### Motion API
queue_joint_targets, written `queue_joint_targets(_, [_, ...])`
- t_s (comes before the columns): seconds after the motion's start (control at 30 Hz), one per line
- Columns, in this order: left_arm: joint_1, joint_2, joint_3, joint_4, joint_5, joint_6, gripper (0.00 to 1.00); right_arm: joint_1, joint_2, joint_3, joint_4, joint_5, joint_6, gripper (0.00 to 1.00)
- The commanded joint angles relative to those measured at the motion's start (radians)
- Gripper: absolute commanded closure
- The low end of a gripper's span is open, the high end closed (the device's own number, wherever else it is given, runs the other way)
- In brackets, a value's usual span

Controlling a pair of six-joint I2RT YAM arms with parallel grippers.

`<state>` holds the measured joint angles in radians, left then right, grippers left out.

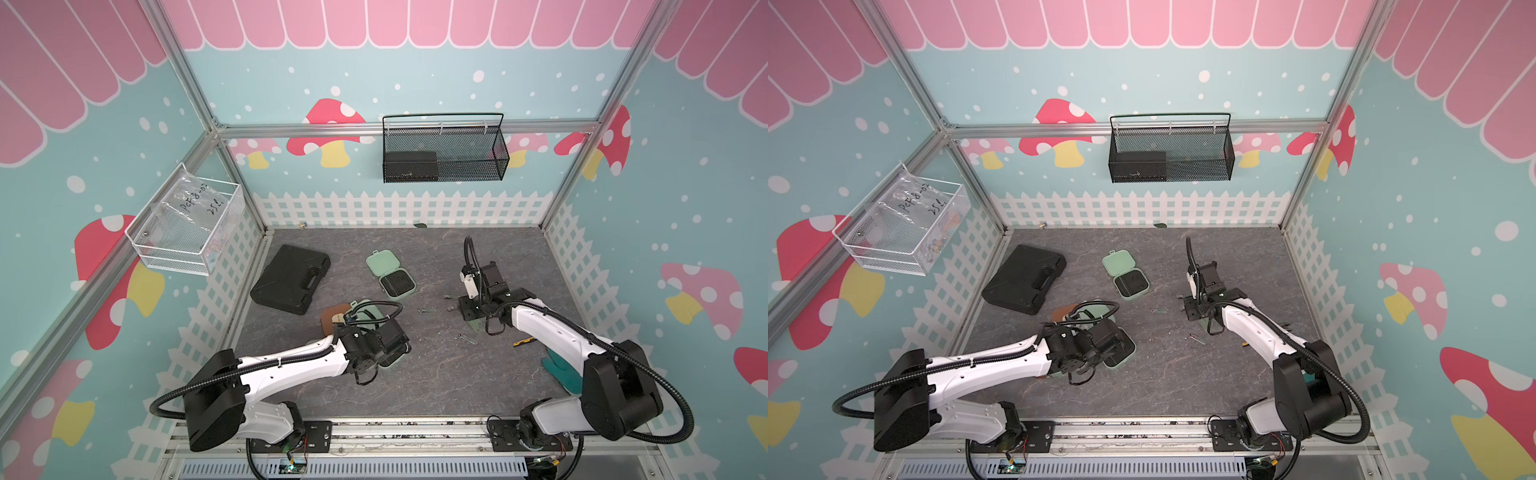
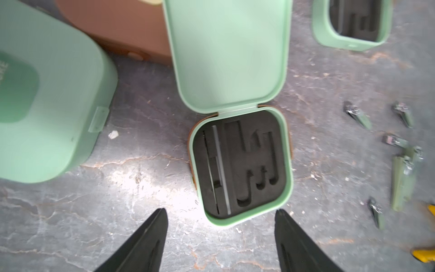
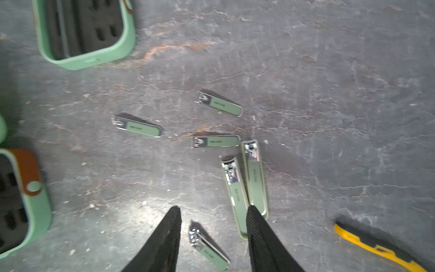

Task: Organize nail clipper sets
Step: Place the storage box at the center of the board, then pick up the nail clipper from the center of the board.

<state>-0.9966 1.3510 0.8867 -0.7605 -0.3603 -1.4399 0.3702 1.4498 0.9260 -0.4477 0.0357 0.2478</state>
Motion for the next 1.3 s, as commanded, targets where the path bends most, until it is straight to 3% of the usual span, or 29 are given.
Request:
queue_joint_targets(0.0, [0.049,-0.039,0.015,0.042,-0.034,0.184,0.25,-0.007,0.067,0.021,-0.045,0.023,-0.045,0.52])
queue_joint_targets(0.17, [0.140,-0.075,0.059,0.034,0.013,0.324,0.25,-0.007,0.141,0.015,-0.043,0.027,-0.034,0.52])
queue_joint_targets(0.43, [0.209,-0.086,0.040,0.043,0.063,0.369,0.25,-0.007,0.207,0.016,-0.045,0.038,-0.036,0.54])
queue_joint_targets(0.87, [0.219,-0.052,0.053,0.059,0.090,0.361,0.25,-0.008,0.240,0.015,-0.037,-0.041,-0.058,0.59])
queue_joint_targets(1.27, [0.222,-0.030,0.078,0.060,0.100,0.380,0.26,-0.008,0.257,0.005,-0.099,-0.049,-0.036,0.73])
